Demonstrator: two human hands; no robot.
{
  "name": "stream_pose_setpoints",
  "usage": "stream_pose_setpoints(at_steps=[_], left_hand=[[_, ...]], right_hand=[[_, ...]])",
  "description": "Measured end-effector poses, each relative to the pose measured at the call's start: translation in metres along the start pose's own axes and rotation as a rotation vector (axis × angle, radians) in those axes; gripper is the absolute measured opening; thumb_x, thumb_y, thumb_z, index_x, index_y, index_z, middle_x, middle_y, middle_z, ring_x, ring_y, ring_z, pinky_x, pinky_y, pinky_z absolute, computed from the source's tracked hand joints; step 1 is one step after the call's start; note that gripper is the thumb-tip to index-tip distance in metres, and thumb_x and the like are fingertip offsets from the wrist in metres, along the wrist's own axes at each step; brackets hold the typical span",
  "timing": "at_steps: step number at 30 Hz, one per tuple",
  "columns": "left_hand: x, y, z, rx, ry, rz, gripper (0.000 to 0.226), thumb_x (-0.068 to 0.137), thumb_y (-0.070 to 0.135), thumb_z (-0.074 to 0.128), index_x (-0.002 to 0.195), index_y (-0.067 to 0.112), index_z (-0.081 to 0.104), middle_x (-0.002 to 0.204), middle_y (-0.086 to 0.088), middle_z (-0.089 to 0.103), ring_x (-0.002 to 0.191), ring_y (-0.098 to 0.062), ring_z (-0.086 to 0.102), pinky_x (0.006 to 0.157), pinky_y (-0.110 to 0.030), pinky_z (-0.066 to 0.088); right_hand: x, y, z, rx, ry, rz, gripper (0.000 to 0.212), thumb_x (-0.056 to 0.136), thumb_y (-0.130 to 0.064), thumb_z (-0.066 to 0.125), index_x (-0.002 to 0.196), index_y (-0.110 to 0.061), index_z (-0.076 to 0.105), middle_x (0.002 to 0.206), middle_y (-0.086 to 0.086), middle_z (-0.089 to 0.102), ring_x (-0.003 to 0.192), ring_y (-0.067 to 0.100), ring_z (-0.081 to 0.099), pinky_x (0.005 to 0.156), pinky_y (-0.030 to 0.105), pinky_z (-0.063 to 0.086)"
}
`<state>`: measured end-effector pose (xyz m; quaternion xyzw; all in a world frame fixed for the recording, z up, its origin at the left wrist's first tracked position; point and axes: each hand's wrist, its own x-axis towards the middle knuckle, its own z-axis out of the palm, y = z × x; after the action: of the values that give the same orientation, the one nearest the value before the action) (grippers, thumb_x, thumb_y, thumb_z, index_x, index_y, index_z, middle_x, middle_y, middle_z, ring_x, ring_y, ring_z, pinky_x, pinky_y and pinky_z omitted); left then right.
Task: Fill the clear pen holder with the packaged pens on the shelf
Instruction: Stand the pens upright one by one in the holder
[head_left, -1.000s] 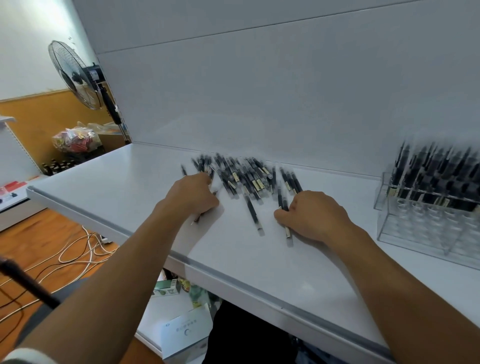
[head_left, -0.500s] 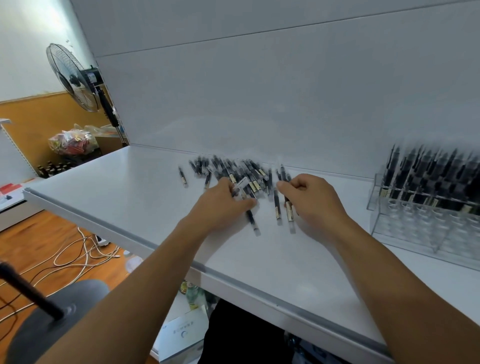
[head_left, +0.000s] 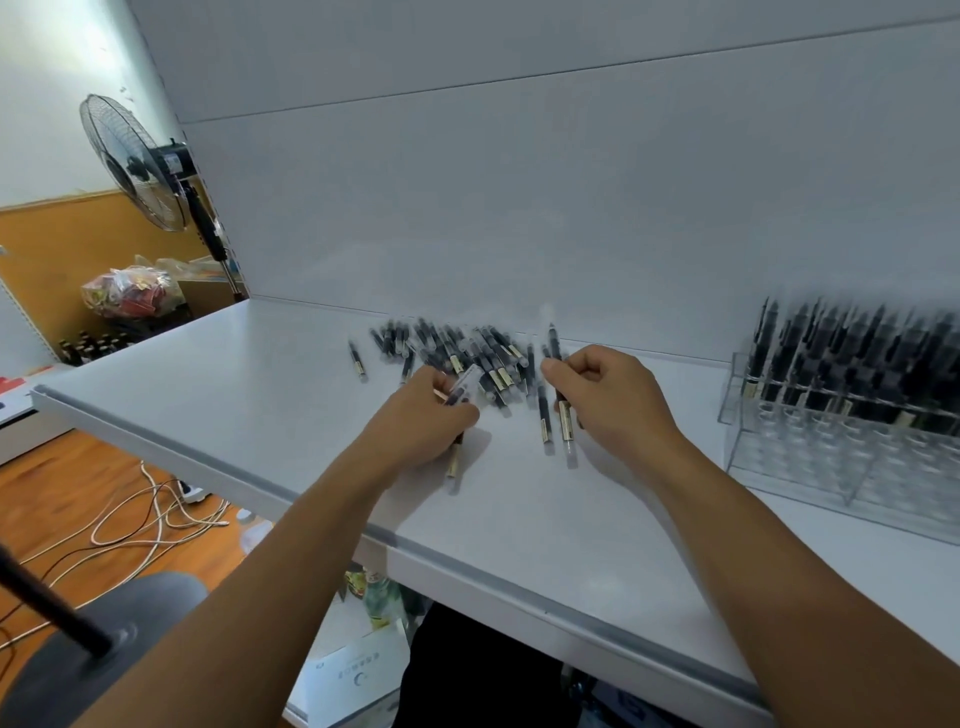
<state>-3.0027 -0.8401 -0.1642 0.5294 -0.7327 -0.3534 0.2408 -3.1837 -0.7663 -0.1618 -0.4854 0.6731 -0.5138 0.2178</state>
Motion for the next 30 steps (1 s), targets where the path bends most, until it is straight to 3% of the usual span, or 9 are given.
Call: stream_pose_setpoints(at_steps=[4, 7, 9, 13, 18, 23, 30], left_hand=[[-0.009, 0.009, -0.003, -0.172, -0.012, 0.065, 0.013, 0.088, 0.018, 0.059, 0.098, 0.018, 0.051, 0.084, -0.006, 0.061, 0.069, -0.017, 0.054, 0.065, -0.030, 0.044], [-0.014, 0.027, 0.007, -0.380, -0.044, 0.150, 0.009, 0.091, 0.012, 0.058, 0.096, 0.009, 0.052, 0.074, -0.010, 0.054, 0.054, -0.012, 0.048, 0.051, -0.020, 0.038], [-0.013, 0.039, 0.018, -0.512, -0.089, 0.200, 0.006, 0.092, 0.011, 0.057, 0.090, 0.010, 0.052, 0.068, -0.010, 0.055, 0.053, -0.016, 0.047, 0.050, -0.025, 0.036], [-0.002, 0.068, 0.052, -0.711, -0.227, 0.268, 0.007, 0.092, 0.006, 0.054, 0.088, 0.012, 0.054, 0.075, -0.008, 0.060, 0.055, -0.018, 0.049, 0.048, -0.026, 0.036], [0.011, 0.103, 0.091, -0.766, -0.349, 0.317, 0.007, 0.078, 0.022, 0.065, 0.075, 0.028, 0.064, 0.080, -0.012, 0.061, 0.057, -0.019, 0.046, 0.050, -0.028, 0.032], [0.023, 0.120, 0.115, -0.796, -0.374, 0.364, 0.009, 0.090, 0.005, 0.059, 0.089, 0.014, 0.056, 0.079, -0.003, 0.066, 0.053, -0.013, 0.050, 0.050, -0.021, 0.037], [0.022, 0.104, 0.124, -0.871, -0.416, 0.370, 0.013, 0.090, 0.002, 0.056, 0.089, 0.014, 0.056, 0.075, -0.002, 0.066, 0.048, -0.011, 0.045, 0.048, -0.016, 0.034]], right_hand=[[-0.002, -0.015, -0.014, 0.008, -0.010, -0.055, 0.026, 0.089, -0.041, 0.064, 0.075, -0.019, 0.065, 0.078, 0.003, 0.072, 0.059, 0.012, 0.054, 0.068, 0.034, 0.051], [-0.003, -0.033, -0.044, 0.037, 0.022, -0.116, 0.023, 0.090, -0.037, 0.065, 0.078, -0.018, 0.067, 0.078, 0.000, 0.073, 0.059, 0.007, 0.058, 0.060, 0.023, 0.049], [-0.004, -0.038, -0.072, 0.031, 0.045, -0.153, 0.020, 0.090, -0.035, 0.066, 0.079, -0.018, 0.068, 0.077, -0.004, 0.073, 0.058, 0.002, 0.060, 0.058, 0.017, 0.046], [-0.009, -0.028, -0.135, -0.023, 0.171, -0.147, 0.013, 0.090, -0.032, 0.068, 0.084, -0.020, 0.069, 0.074, -0.006, 0.071, 0.061, 0.004, 0.063, 0.059, 0.024, 0.049], [-0.017, -0.003, -0.171, -0.083, 0.268, -0.096, 0.006, 0.092, -0.027, 0.066, 0.092, -0.021, 0.067, 0.082, -0.001, 0.071, 0.066, 0.003, 0.067, 0.067, 0.026, 0.057], [-0.011, 0.005, -0.166, -0.081, 0.251, -0.098, 0.005, 0.090, -0.023, 0.068, 0.087, -0.021, 0.065, 0.085, 0.005, 0.070, 0.067, 0.006, 0.068, 0.060, 0.014, 0.049], [-0.014, 0.013, -0.160, -0.193, 0.237, -0.135, 0.008, 0.086, -0.029, 0.072, 0.086, -0.024, 0.066, 0.082, -0.003, 0.071, 0.073, 0.011, 0.070, 0.064, 0.018, 0.054]])
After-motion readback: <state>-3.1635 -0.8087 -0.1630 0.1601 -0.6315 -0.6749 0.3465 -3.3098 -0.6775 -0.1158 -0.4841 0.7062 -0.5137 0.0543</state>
